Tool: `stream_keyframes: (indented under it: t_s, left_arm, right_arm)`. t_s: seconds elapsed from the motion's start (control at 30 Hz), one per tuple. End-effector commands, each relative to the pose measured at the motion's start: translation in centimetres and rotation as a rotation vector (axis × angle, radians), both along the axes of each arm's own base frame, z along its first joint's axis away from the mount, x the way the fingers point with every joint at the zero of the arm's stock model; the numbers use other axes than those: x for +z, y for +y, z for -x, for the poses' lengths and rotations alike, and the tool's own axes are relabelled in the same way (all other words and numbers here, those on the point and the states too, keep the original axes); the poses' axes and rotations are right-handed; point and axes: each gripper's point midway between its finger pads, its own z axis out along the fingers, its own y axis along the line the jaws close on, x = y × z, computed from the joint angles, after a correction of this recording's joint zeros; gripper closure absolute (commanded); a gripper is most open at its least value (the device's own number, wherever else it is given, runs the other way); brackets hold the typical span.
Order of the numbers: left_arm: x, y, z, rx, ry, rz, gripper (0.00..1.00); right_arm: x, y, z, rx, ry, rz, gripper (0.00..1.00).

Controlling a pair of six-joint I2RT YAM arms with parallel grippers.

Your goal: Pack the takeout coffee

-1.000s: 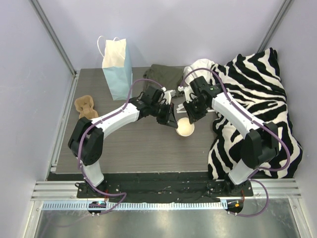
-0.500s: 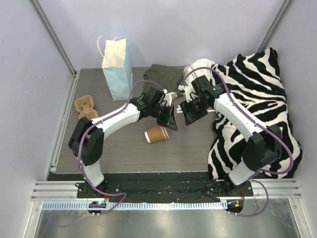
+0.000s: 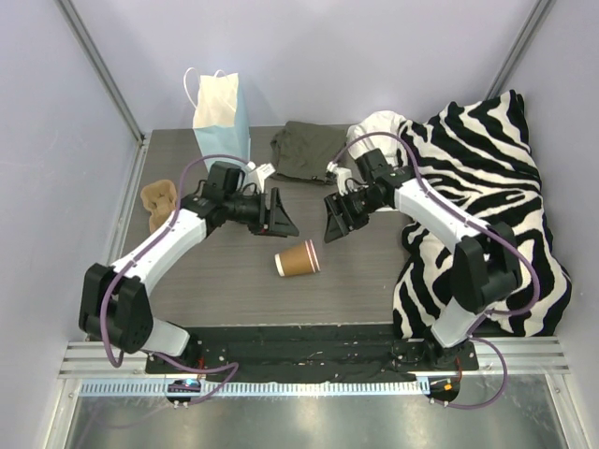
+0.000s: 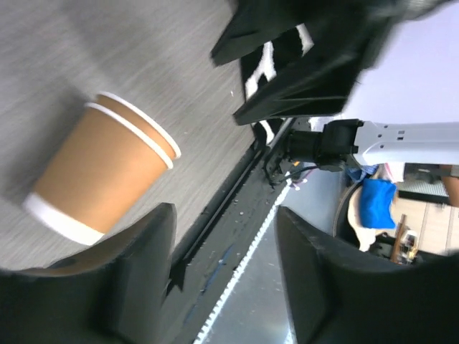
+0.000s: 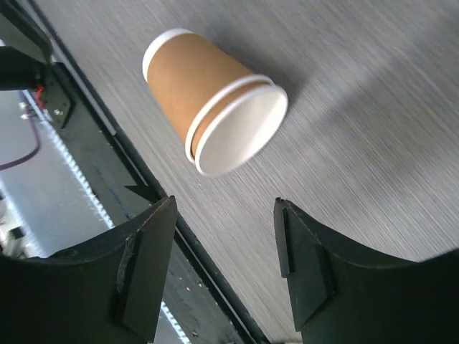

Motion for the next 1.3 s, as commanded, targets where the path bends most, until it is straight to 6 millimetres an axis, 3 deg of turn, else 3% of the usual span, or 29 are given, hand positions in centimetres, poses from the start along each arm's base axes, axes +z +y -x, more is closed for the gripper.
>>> stream_keyframes:
  t_s: [0.0,0.17,0.33,0.47,0.63,0.93,1.03,1.07,1.1,1.23,1.27]
  left_arm:
    - [0.2,2.1,0.9,-0.004,-0.024,-0.001,0.31]
    - [0.5,3.5,1.1,0.008,-0.089,-0.016,0.22]
    - [1.9,3.9,1.1,0.014,-0.169,-0.005,0.19]
    - [2.5,4.2,1.3,0.010,-0.248,-0.006,0.18]
    - [2.6,4.8,1.2,0.024,-0.310,-0.035,0.18]
    - [2.3,5.3,1.3,0.022,-0.331,-0.062,0.16]
    - [2.2,5.4,1.5,0.009,-0.334,-0.067,0.12]
    - [2.2,5.4,1.6,-0.009,-0.355,-0.071,0.05]
    - [2.2,5.4,1.8,-0.023,-0.365,-0.071,0.05]
    - [2.0,6.1,3.2,-0.148,-0.465,-0.108,0.00]
    - [2.2,6.3,3.4,-0.173,-0.501,-0.118,0.00]
  right_arm:
    - [0.0,3.3,0.4,0.072,0.077,-0.138,0.35]
    - [-1.4,5.4,2.4,0.140,0.114,-0.118,0.35]
    - [-3.1,6.0,3.1,0.147,0.187,-0.110,0.45]
    - [-3.5,6.1,3.7,0.141,0.242,-0.117,0.56]
    - [-4.3,5.7,4.5,0.135,0.290,-0.102,0.57]
    - [-3.9,5.3,7.3,0.160,0.387,-0.162,0.62]
    - [-4.0,5.4,7.6,0.142,0.423,-0.176,0.74]
    - [-4.0,5.4,7.7,0.143,0.425,-0.175,0.87]
    - [-3.9,5.5,7.7,0.142,0.429,-0.175,0.96]
    - [-2.3,5.6,7.2,0.149,0.391,-0.191,0.99]
    - [-0.9,5.6,6.9,0.150,0.349,-0.204,0.99]
